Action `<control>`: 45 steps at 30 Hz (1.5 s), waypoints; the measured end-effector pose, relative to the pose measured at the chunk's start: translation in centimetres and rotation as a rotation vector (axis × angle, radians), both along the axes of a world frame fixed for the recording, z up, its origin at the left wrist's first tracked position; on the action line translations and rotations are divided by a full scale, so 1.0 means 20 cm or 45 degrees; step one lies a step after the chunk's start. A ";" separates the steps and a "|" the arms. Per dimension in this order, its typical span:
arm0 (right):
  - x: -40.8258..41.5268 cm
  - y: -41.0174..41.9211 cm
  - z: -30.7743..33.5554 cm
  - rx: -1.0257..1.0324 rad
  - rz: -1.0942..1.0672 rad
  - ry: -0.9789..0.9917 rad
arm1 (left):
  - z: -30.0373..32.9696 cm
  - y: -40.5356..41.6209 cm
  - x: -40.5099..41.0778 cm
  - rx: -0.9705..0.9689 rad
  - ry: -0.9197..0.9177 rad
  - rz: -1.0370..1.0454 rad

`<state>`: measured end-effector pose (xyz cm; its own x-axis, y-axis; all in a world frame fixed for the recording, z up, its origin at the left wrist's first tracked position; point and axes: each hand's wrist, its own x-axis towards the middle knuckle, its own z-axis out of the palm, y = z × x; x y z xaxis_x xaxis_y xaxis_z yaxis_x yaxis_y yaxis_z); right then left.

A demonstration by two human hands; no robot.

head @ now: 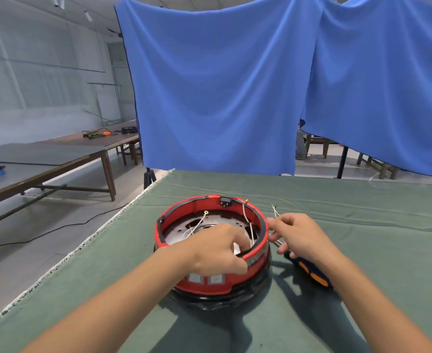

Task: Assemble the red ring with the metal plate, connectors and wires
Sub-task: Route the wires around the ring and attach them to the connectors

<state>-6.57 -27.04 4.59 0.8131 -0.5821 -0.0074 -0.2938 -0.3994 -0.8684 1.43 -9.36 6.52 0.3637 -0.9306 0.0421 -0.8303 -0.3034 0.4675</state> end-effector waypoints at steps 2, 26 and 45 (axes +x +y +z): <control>0.00 0.02 -0.02 -0.104 -0.034 0.020 | 0.01 0.02 -0.01 0.002 0.169 -0.047; -0.04 0.06 0.07 -0.317 0.104 0.275 | -0.05 -0.17 0.00 -0.274 0.770 0.446; -0.14 0.08 0.24 -0.388 0.375 0.617 | -0.01 -0.05 0.04 -0.412 0.745 0.468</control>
